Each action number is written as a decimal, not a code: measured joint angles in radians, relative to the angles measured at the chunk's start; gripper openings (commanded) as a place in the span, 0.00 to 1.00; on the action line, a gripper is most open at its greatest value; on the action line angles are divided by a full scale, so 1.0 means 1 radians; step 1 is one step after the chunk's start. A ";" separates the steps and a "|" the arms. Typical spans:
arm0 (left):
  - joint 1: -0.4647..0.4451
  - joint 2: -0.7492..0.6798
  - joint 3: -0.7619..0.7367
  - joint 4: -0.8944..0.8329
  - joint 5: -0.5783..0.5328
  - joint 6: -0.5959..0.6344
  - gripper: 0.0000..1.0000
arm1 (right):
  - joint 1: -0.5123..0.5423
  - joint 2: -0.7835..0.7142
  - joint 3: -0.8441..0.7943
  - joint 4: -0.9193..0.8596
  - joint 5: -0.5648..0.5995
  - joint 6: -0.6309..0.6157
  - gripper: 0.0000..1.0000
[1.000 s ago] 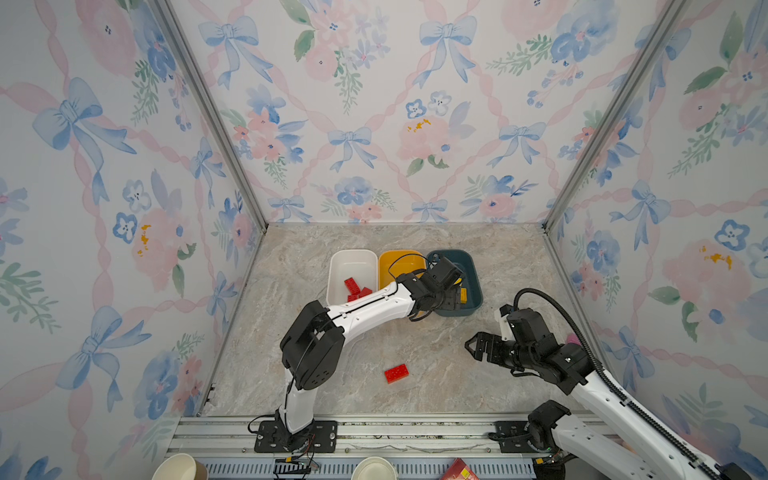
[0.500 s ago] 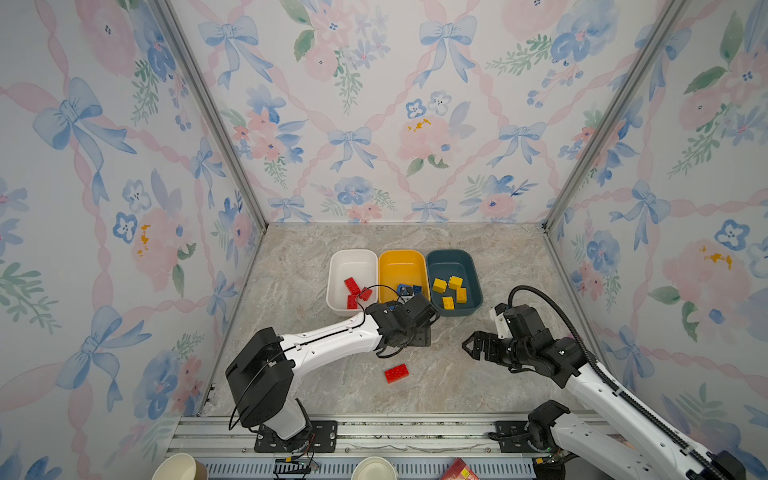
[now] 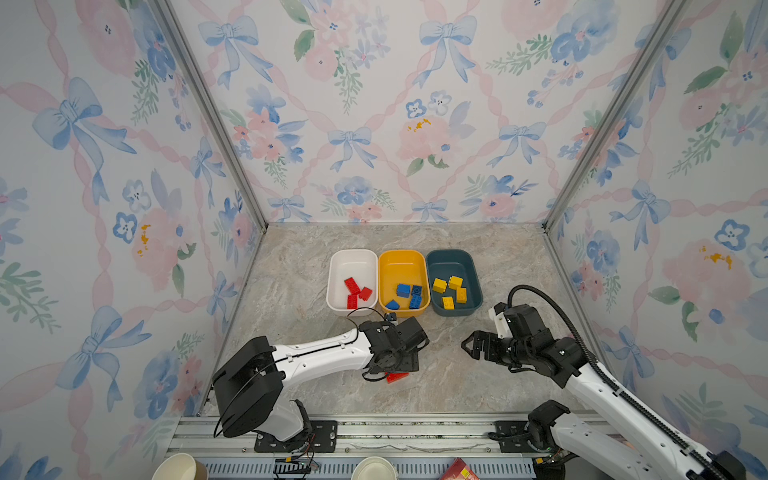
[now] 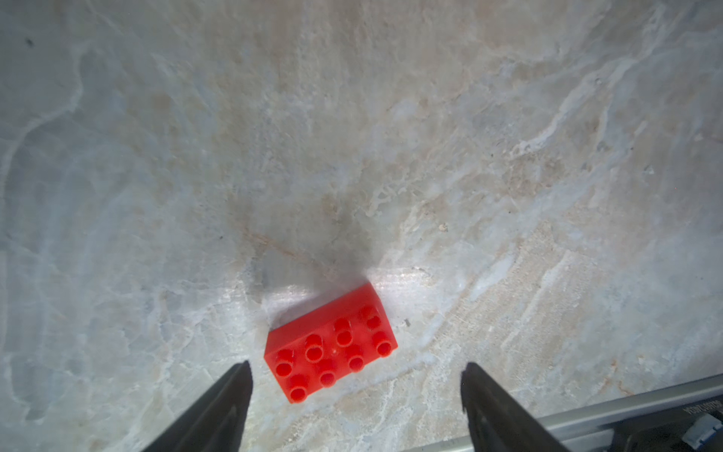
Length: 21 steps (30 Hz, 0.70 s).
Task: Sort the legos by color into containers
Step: 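Move the left gripper back toward the red 2x4 brick on the table, then lower the left gripper onto the red 2x4 brick and grasp it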
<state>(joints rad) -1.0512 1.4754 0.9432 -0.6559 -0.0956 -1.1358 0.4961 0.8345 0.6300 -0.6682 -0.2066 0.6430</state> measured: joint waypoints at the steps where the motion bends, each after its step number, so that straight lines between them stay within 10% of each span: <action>1: -0.002 0.001 -0.002 0.001 0.006 -0.006 0.90 | 0.000 -0.005 0.000 0.000 0.000 0.000 0.97; 21: -0.002 0.072 -0.012 0.003 0.034 -0.082 0.98 | -0.011 -0.032 0.000 0.014 -0.007 0.000 0.97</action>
<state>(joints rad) -1.0534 1.5471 0.9310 -0.6533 -0.0616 -1.2175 0.4850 0.8024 0.6296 -0.6537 -0.2134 0.6434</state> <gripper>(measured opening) 0.978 0.971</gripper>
